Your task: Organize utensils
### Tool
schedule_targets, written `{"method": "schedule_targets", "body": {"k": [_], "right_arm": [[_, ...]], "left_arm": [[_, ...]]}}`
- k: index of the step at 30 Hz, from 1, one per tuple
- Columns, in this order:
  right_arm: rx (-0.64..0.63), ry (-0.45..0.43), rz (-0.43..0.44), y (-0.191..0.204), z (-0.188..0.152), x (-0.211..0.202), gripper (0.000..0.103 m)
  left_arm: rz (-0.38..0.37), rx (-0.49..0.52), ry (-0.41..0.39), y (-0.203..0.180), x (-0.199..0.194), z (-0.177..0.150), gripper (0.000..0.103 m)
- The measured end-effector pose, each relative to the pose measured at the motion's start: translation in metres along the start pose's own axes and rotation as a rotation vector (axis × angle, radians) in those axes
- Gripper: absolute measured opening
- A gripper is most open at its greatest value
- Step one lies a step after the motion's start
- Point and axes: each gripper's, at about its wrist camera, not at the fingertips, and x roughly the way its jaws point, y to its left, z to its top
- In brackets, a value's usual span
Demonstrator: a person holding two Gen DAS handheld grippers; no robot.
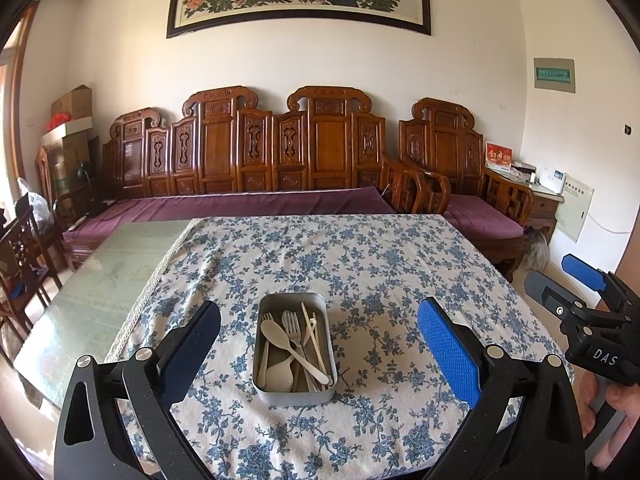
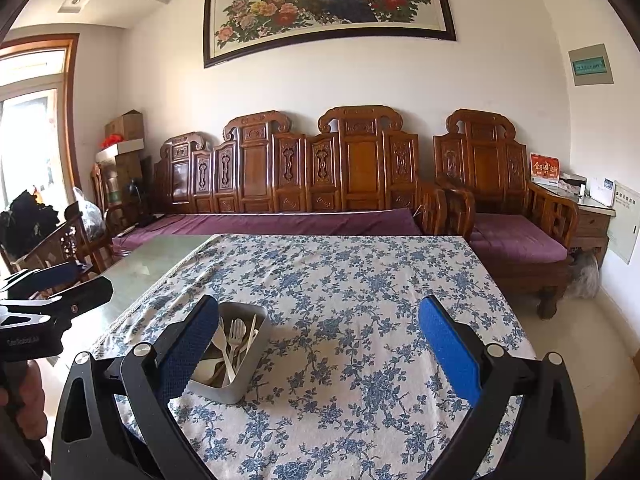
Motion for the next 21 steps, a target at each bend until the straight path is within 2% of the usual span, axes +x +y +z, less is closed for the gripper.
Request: {"method": "schedule_targets", "body": {"k": [21], "right_arm": [[0.003, 0.002, -0.002, -0.0009, -0.0002, 0.0018, 0.100]], "left_arm": [[-0.003, 0.000, -0.003, -0.0029, -0.0029, 0.0031, 0.095]]}}
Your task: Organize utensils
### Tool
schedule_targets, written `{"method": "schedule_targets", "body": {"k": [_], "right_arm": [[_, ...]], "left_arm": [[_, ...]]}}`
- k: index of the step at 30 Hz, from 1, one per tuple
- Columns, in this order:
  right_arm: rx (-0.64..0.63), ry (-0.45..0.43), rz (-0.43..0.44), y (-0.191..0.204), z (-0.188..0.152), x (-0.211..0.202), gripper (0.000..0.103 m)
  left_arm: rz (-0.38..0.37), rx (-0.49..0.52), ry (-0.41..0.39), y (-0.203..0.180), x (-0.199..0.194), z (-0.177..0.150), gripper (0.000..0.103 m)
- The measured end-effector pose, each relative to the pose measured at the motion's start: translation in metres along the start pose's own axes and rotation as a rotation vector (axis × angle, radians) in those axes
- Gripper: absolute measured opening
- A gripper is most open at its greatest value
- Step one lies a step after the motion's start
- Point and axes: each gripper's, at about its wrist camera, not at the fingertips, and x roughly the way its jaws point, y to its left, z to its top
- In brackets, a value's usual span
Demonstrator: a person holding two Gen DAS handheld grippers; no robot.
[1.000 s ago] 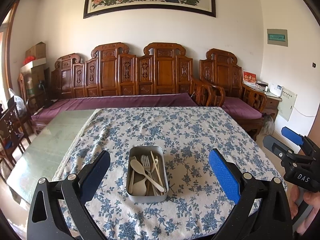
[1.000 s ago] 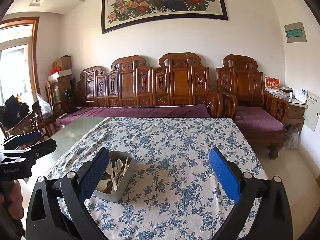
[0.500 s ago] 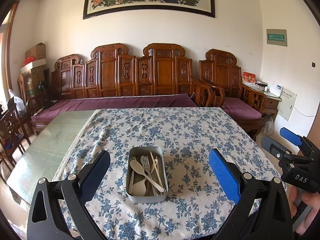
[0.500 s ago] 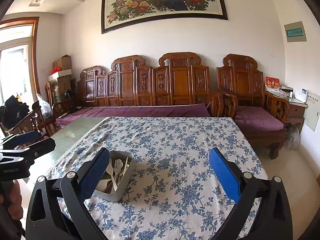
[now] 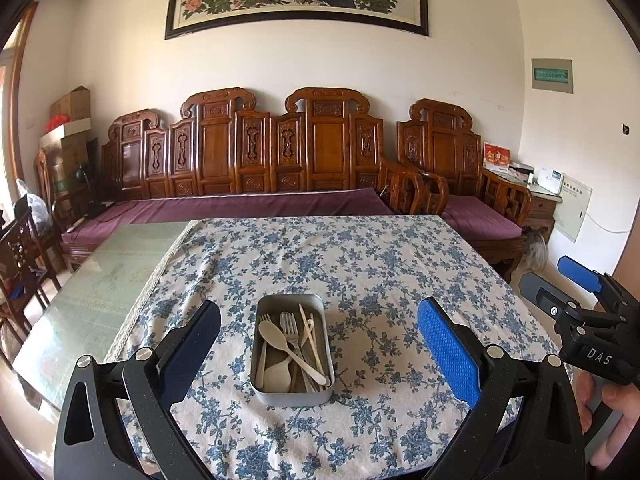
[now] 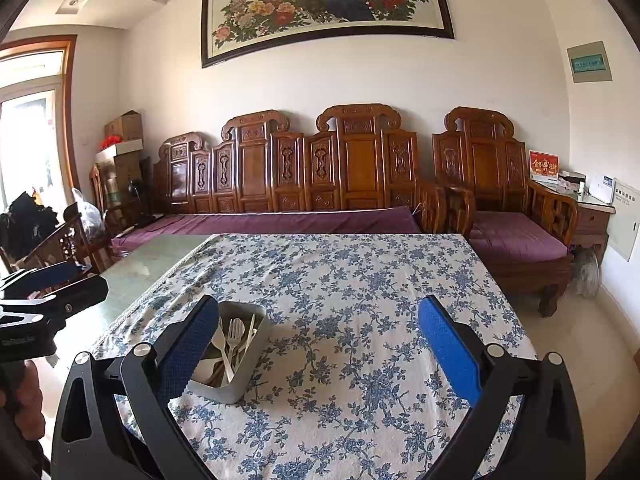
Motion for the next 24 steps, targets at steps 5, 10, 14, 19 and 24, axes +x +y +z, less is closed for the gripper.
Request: {"method": "schedule_targets", "body": {"k": [5, 10, 14, 19, 24], "right_arm": [[0.001, 0.000, -0.001, -0.0013, -0.0002, 0.0007, 0.100], [0.000, -0.001, 0.000, -0.0014, -0.0001, 0.0002, 0.100], [0.001, -0.002, -0.001, -0.0026, -0.0012, 0.0014, 0.100], [0.001, -0.003, -0.001, -0.0029, -0.0011, 0.0019, 0.100], [0.002, -0.003, -0.001, -0.0026, -0.0011, 0.0008, 0.100]], "left_arm": [[-0.005, -0.003, 0.001, -0.0001, 0.0000, 0.0024, 0.095], [-0.007, -0.001, 0.000, -0.0003, -0.0006, 0.0026, 0.095], [-0.009, 0.000, -0.001, -0.0005, -0.0017, 0.0031, 0.095], [-0.008, 0.001, 0.000, -0.0008, -0.0014, 0.0037, 0.095], [-0.014, 0.001, 0.002, -0.0010, -0.0011, 0.0040, 0.095]]}}
